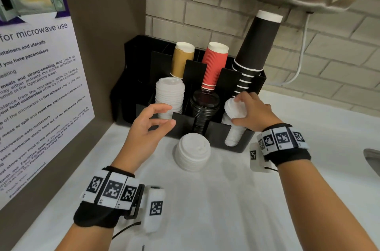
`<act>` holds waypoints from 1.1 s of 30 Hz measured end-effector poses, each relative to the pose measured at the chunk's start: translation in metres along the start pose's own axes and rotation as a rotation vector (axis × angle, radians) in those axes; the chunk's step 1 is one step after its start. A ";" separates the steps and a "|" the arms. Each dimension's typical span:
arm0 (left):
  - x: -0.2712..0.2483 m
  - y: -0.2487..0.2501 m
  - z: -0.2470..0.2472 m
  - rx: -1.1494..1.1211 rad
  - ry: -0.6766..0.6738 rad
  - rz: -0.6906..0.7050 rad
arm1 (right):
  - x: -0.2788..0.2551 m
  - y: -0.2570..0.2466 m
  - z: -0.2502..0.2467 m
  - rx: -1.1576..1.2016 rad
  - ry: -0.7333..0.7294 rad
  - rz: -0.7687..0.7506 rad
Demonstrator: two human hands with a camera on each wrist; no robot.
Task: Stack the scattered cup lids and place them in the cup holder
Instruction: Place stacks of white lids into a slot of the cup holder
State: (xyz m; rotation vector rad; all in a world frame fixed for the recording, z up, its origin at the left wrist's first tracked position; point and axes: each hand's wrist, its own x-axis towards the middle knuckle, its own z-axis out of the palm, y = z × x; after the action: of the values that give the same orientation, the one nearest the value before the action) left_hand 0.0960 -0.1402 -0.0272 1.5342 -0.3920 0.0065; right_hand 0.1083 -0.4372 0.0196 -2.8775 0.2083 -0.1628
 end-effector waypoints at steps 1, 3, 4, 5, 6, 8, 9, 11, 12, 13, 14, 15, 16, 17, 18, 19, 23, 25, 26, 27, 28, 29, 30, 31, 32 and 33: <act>-0.001 0.000 0.000 0.007 0.001 -0.001 | 0.001 0.000 0.002 -0.035 -0.026 0.001; -0.002 0.001 0.000 0.016 0.003 -0.004 | 0.001 -0.001 0.005 -0.078 -0.053 -0.004; -0.002 0.001 0.000 0.019 0.003 -0.005 | 0.001 -0.001 0.005 -0.080 -0.063 -0.004; -0.002 0.001 0.001 0.022 0.002 -0.007 | 0.001 -0.001 0.005 -0.082 -0.081 0.000; -0.002 0.002 0.001 0.024 0.001 -0.008 | 0.000 0.000 0.004 -0.100 -0.107 0.005; -0.002 0.002 0.001 0.030 0.006 -0.011 | -0.002 0.002 0.004 -0.185 -0.145 0.008; -0.003 0.002 0.001 0.030 0.007 -0.013 | -0.003 0.003 0.006 -0.233 -0.133 0.005; -0.003 0.003 0.001 0.026 0.009 -0.016 | -0.008 0.002 0.010 -0.314 -0.070 -0.013; -0.003 0.003 0.001 0.024 0.011 -0.017 | -0.010 0.002 0.013 -0.340 -0.042 -0.026; -0.003 0.003 0.001 0.025 0.013 -0.017 | -0.012 0.001 0.016 -0.355 -0.019 -0.035; -0.003 0.003 0.002 0.025 0.013 -0.016 | -0.013 0.000 0.018 -0.362 0.002 -0.039; -0.004 0.003 0.002 0.025 0.012 -0.017 | -0.015 -0.001 0.020 -0.366 0.023 -0.040; -0.004 0.003 0.003 0.024 0.012 -0.018 | -0.017 -0.002 0.023 -0.373 0.041 -0.042; -0.004 0.004 0.003 0.024 0.013 -0.019 | -0.019 -0.004 0.025 -0.381 0.054 -0.046; -0.004 0.004 0.003 0.027 0.013 -0.020 | -0.021 -0.005 0.028 -0.392 0.065 -0.051; -0.004 0.004 0.003 0.031 0.013 -0.019 | -0.022 -0.007 0.031 -0.404 0.078 -0.059; -0.004 0.002 0.002 0.052 0.017 -0.013 | -0.025 -0.011 0.039 -0.432 0.122 -0.079; -0.004 0.002 0.002 0.059 0.021 -0.013 | -0.024 -0.011 0.038 -0.402 0.139 -0.078; -0.005 0.002 0.002 0.060 0.022 -0.013 | -0.023 -0.011 0.038 -0.380 0.136 -0.077; -0.005 0.003 0.002 0.060 0.022 -0.013 | -0.023 -0.012 0.037 -0.363 0.124 -0.075; -0.005 0.003 0.003 0.060 0.020 -0.013 | -0.024 -0.012 0.036 -0.359 0.108 -0.072; -0.004 0.004 0.003 0.058 0.019 -0.013 | -0.024 -0.013 0.035 -0.371 0.089 -0.070; -0.004 0.004 0.003 0.055 0.018 -0.013 | -0.025 -0.013 0.033 -0.393 0.068 -0.067; -0.004 0.004 0.002 0.052 0.020 -0.013 | -0.027 -0.014 0.030 -0.412 0.051 -0.058; -0.003 0.004 0.002 0.050 0.022 -0.012 | -0.029 -0.015 0.025 -0.409 0.061 -0.050; -0.003 0.004 0.001 0.050 0.024 -0.011 | -0.033 -0.018 0.021 -0.359 0.113 -0.057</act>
State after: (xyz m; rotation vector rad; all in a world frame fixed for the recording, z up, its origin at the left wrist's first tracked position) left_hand 0.0920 -0.1405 -0.0245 1.5842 -0.3664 0.0258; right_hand 0.0809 -0.4096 0.0009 -3.2361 0.1942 -0.3307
